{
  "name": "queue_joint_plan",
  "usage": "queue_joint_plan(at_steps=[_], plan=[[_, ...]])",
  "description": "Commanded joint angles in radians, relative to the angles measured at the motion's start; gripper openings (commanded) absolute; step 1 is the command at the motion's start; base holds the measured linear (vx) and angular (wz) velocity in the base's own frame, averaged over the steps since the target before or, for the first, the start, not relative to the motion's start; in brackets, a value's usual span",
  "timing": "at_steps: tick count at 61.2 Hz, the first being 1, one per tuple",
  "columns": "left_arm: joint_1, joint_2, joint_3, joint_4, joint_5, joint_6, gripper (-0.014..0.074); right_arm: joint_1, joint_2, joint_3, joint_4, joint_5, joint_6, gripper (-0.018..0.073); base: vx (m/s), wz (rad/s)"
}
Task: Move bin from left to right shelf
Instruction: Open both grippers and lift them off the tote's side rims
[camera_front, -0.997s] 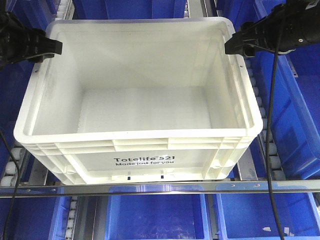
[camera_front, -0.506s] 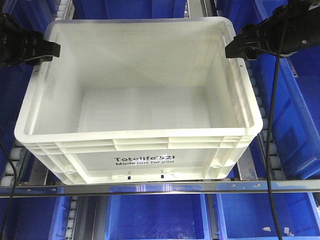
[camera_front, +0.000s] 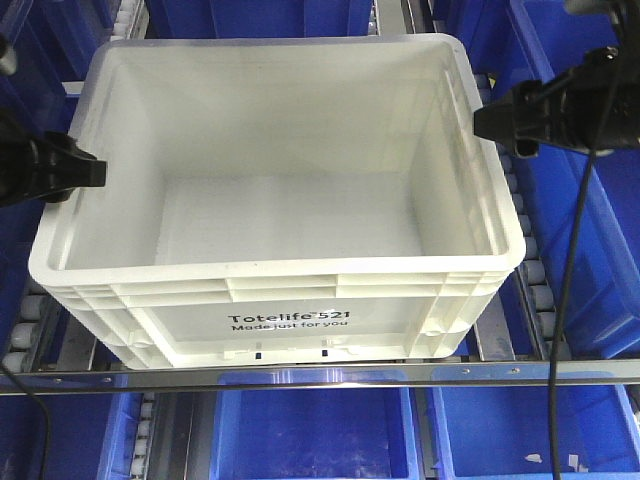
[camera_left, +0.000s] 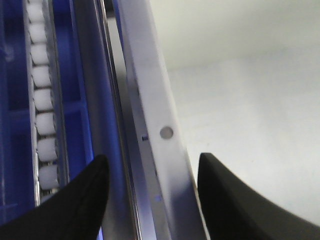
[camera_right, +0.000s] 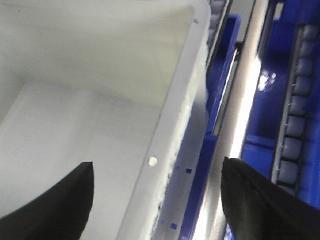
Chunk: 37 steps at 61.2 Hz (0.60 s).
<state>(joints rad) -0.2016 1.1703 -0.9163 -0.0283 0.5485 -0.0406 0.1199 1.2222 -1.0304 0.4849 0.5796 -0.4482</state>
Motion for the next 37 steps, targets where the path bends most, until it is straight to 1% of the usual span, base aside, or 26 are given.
queue_joint_plan(at_steps=[1, 12, 18, 24, 31, 37], plan=[[0.000, -0.094, 0.035, -0.008, -0.145, -0.009, 0.0389, -0.005, -0.083, 0.048, 0.036, -0.133, -0.050, 0.0520, 0.00, 0.00], [0.000, -0.253, 0.179, -0.007, -0.233, -0.006, 0.0389, -0.005, -0.238, 0.230, 0.081, -0.280, -0.152, 0.0520, 0.00, 0.00], [0.000, -0.347, 0.273, -0.007, -0.261, -0.006, 0.0389, -0.005, -0.340, 0.334, 0.104, -0.339, -0.202, 0.0520, 0.00, 0.00], [0.000, -0.450, 0.359, -0.007, -0.258, -0.005, 0.0389, -0.005, -0.453, 0.436, 0.108, -0.383, -0.221, 0.0520, 0.00, 0.00], [0.000, -0.586, 0.459, -0.007, -0.212, -0.005, 0.0389, -0.005, -0.596, 0.552, 0.108, -0.407, -0.221, 0.0520, 0.00, 0.00], [0.000, -0.696, 0.474, -0.007, -0.224, -0.005, 0.0389, -0.005, -0.734, 0.635, 0.099, -0.406, -0.228, 0.0520, 0.00, 0.00]])
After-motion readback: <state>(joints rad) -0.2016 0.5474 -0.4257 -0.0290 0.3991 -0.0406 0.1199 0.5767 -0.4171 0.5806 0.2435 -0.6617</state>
